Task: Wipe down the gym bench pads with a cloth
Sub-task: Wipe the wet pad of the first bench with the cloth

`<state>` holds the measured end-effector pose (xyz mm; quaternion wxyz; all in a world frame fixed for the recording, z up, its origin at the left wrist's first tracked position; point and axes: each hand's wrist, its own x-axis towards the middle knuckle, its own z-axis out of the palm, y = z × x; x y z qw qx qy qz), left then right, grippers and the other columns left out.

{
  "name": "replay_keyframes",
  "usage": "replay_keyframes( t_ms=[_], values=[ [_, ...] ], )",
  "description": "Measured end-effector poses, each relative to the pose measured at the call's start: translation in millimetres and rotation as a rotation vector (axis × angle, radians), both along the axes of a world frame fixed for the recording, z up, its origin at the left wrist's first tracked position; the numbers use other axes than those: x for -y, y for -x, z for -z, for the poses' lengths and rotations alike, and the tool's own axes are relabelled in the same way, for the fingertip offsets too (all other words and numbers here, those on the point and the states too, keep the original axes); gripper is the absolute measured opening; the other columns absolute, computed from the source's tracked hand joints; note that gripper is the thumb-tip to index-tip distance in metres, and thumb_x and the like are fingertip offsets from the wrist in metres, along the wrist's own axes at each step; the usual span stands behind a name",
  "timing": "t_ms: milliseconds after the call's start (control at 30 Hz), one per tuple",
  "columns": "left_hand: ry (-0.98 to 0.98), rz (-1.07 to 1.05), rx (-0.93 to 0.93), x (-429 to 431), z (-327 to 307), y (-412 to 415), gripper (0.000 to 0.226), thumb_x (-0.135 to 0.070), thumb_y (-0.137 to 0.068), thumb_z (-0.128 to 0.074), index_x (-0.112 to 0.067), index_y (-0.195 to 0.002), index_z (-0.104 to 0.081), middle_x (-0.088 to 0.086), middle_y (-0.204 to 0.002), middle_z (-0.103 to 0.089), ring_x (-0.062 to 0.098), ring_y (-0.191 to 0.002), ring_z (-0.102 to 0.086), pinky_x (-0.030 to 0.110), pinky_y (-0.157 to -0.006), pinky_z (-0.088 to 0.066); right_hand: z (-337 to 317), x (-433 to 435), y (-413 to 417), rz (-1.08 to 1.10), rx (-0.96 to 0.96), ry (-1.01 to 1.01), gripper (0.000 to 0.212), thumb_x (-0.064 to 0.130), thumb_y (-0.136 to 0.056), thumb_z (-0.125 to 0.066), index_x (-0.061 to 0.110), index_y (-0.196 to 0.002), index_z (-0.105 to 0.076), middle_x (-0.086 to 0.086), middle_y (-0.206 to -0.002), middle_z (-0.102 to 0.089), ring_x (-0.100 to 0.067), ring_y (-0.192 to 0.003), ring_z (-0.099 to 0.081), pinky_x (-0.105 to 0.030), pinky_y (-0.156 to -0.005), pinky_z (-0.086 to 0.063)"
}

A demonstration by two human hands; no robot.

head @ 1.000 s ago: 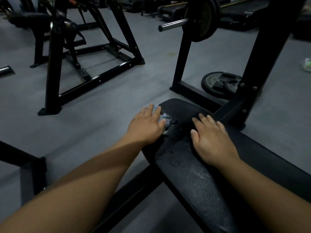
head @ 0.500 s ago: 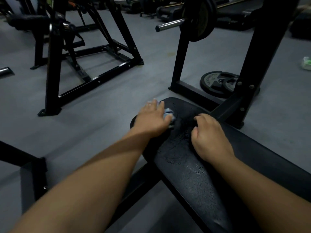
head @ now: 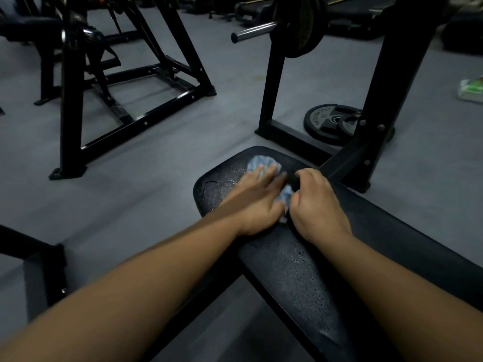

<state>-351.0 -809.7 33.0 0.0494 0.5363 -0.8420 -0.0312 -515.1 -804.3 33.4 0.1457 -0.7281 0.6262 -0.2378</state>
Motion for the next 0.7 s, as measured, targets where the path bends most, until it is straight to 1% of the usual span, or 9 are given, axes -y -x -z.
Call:
replay_keyframes(
  t_ms=[67,100,233,300,400,500,600,667,700],
  values=[
    [0.013,0.164,-0.030,-27.6,-3.8,-30.6,0.068,-0.049,-0.098,-0.022,-0.021,-0.160,-0.017,0.003,-0.168,-0.003,0.017,-0.154,0.000,0.035,-0.125,-0.001,-2.1,-1.2,0.2,0.006,0.005,-0.007,0.046,0.016,-0.092,-0.038,0.014,-0.138,-0.043,-0.001,-0.143,-0.042,-0.020,-0.134,-0.037,-0.038,-0.109,-0.035],
    [0.017,0.149,-0.030,-25.9,-4.6,-45.6,0.065,-0.048,-0.100,-0.026,-0.024,-0.160,-0.016,0.001,-0.168,-0.002,0.013,-0.153,0.001,0.032,-0.124,0.000,-3.1,-2.8,0.2,0.009,0.006,-0.008,0.044,0.017,-0.093,-0.038,0.014,-0.136,-0.044,0.000,-0.142,-0.042,-0.019,-0.133,-0.037,-0.037,-0.107,-0.035],
    [-0.048,-0.266,0.048,20.8,-3.6,-43.3,0.066,-0.055,-0.103,-0.027,-0.024,-0.160,-0.013,0.006,-0.168,0.000,0.024,-0.154,0.001,0.037,-0.124,0.000,0.2,-1.2,1.4,-0.003,-0.058,0.016,0.035,0.022,-0.093,-0.040,0.013,-0.124,-0.053,0.000,-0.129,-0.049,-0.019,-0.124,-0.043,-0.036,-0.103,-0.040],
    [-0.023,-0.348,0.006,18.9,1.0,-17.3,0.066,-0.055,-0.102,-0.027,-0.023,-0.159,-0.017,0.010,-0.168,-0.001,0.030,-0.154,0.000,0.044,-0.125,-0.002,-0.2,3.9,1.0,-0.018,-0.132,0.047,0.034,0.024,-0.092,-0.042,0.012,-0.120,-0.058,-0.001,-0.125,-0.052,-0.021,-0.119,-0.046,-0.038,-0.104,-0.040],
    [-0.067,-0.185,-0.039,-19.0,0.4,-15.4,0.066,-0.054,-0.098,-0.027,-0.029,-0.159,-0.019,0.005,-0.168,0.002,0.029,-0.154,0.002,0.043,-0.125,-0.003,-3.9,-3.8,3.0,-0.092,-0.245,0.012,0.043,0.030,-0.098,-0.039,0.012,-0.134,-0.053,-0.007,-0.142,-0.048,-0.025,-0.134,-0.040,-0.039,-0.114,-0.030],
    [-0.046,-0.019,0.000,-33.9,-4.5,-43.3,0.075,-0.063,-0.090,-0.017,-0.032,-0.158,-0.021,0.001,-0.168,-0.003,0.023,-0.155,-0.002,0.042,-0.124,-0.009,-2.5,-40.9,23.2,-0.201,-0.333,-0.058,0.056,0.045,-0.104,-0.028,0.024,-0.155,-0.028,-0.003,-0.164,-0.021,-0.023,-0.151,-0.013,-0.041,-0.123,-0.013],
    [-0.058,-0.197,0.075,-1.7,-4.6,-34.7,0.074,-0.067,-0.095,-0.022,-0.030,-0.159,-0.018,0.006,-0.168,-0.004,0.028,-0.154,-0.004,0.044,-0.125,-0.009,-1.8,-76.5,49.7,-0.167,-0.375,-0.079,0.061,0.057,-0.101,-0.022,0.032,-0.157,-0.021,0.004,-0.165,-0.014,-0.018,-0.152,-0.008,-0.040,-0.124,-0.011],
    [-0.112,-0.368,0.016,15.3,-8.1,6.9,0.070,-0.064,-0.099,-0.024,-0.032,-0.160,-0.010,0.004,-0.168,0.004,0.031,-0.154,0.003,0.045,-0.125,-0.002,-1.6,-79.5,53.4,-0.099,-0.337,-0.035,0.061,0.057,-0.100,-0.026,0.031,-0.154,-0.028,0.004,-0.163,-0.022,-0.017,-0.151,-0.014,-0.041,-0.123,-0.015],
    [-0.118,-0.345,-0.002,16.5,-10.0,29.4,0.067,-0.060,-0.100,-0.024,-0.033,-0.160,-0.007,0.002,-0.168,0.006,0.030,-0.154,0.005,0.045,-0.125,-0.001,-0.2,-78.5,52.4,-0.084,-0.316,-0.011,0.058,0.054,-0.099,-0.030,0.029,-0.152,-0.033,0.003,-0.161,-0.027,-0.017,-0.150,-0.019,-0.041,-0.122,-0.017]
  ],
)
